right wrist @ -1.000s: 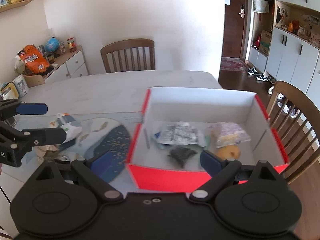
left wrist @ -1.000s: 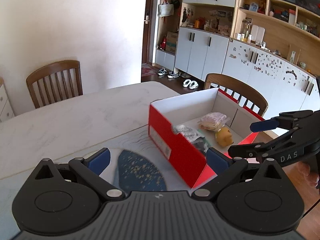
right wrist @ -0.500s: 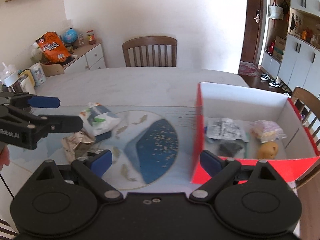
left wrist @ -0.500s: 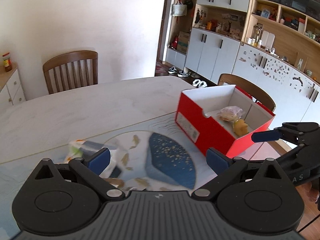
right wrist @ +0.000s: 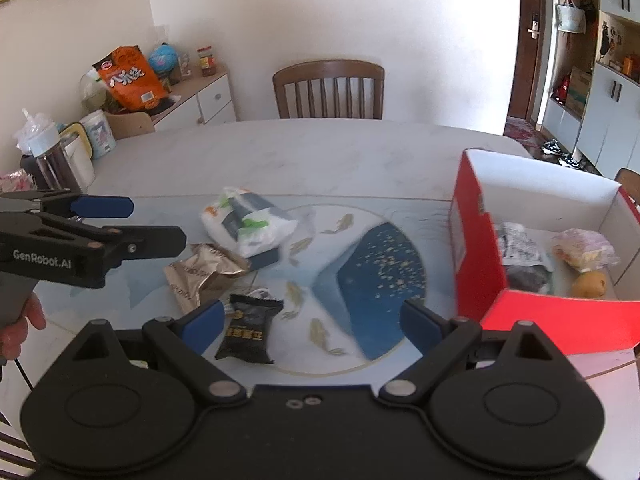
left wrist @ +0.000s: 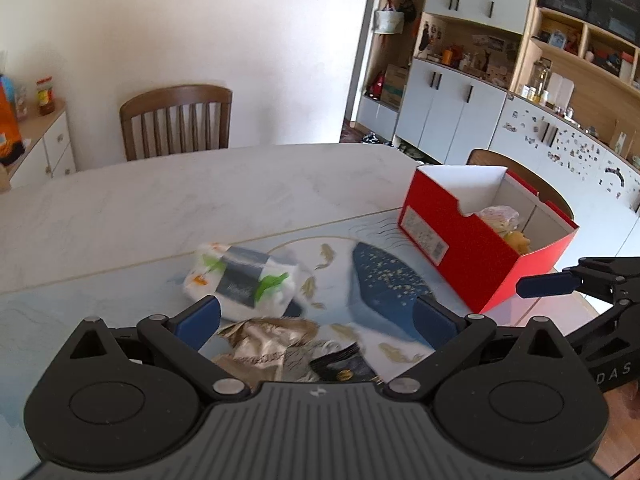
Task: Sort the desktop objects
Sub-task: 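Move left gripper to the gold foil chip bag while right gripper reaches the black snack packet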
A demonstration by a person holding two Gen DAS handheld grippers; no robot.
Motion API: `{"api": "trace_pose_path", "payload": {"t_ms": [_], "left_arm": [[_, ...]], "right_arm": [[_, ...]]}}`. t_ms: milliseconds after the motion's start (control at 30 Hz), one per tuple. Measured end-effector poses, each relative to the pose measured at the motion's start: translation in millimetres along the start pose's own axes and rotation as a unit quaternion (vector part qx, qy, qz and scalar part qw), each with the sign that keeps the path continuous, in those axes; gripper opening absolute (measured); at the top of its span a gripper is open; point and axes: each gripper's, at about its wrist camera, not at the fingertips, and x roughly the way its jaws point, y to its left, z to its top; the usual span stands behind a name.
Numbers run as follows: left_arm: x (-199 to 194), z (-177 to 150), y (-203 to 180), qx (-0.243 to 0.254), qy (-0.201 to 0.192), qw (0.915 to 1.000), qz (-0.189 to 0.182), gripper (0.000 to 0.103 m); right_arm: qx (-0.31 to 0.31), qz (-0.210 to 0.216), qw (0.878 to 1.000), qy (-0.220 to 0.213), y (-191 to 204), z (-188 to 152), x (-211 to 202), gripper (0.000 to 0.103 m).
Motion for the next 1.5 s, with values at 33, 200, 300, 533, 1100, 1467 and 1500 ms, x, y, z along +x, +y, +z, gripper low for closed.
{"api": "trace_pose_path", "payload": {"t_ms": [33,200,300,533,1100,1467,1500], "left_arm": [[0,-2,3,-0.004,-0.001,1.0,0.001,0.103],[2,-10,16,-0.009,0.001,1.0,0.003,0.103],[8,-16,21,-0.003,0.008,1.0,0.0,0.103],[26,-25,32,-0.005,0.026,0.9997,0.001,0.103],[68,-39,49,0.019,0.037,0.9991,0.011,0.102],[79,-47,46,0.036,0.037,0.9987,0.003,0.096],[80,-47,46,0.037,0.039,0.9986,0.004,0.095]], "right_arm": [[-0.001,0.001,1.0,0.001,2,0,1,0.095],[0.003,0.008,1.0,0.006,13,-2,11,0.094],[-0.003,0.009,1.0,0.007,21,-4,17,0.093],[-0.006,0.013,1.0,0.015,33,-6,34,0.091],[-0.017,0.019,0.999,0.036,48,-14,75,0.082],[-0.027,0.02,0.998,0.054,53,-22,91,0.069],[-0.028,0.021,0.998,0.055,54,-22,92,0.068]]}}
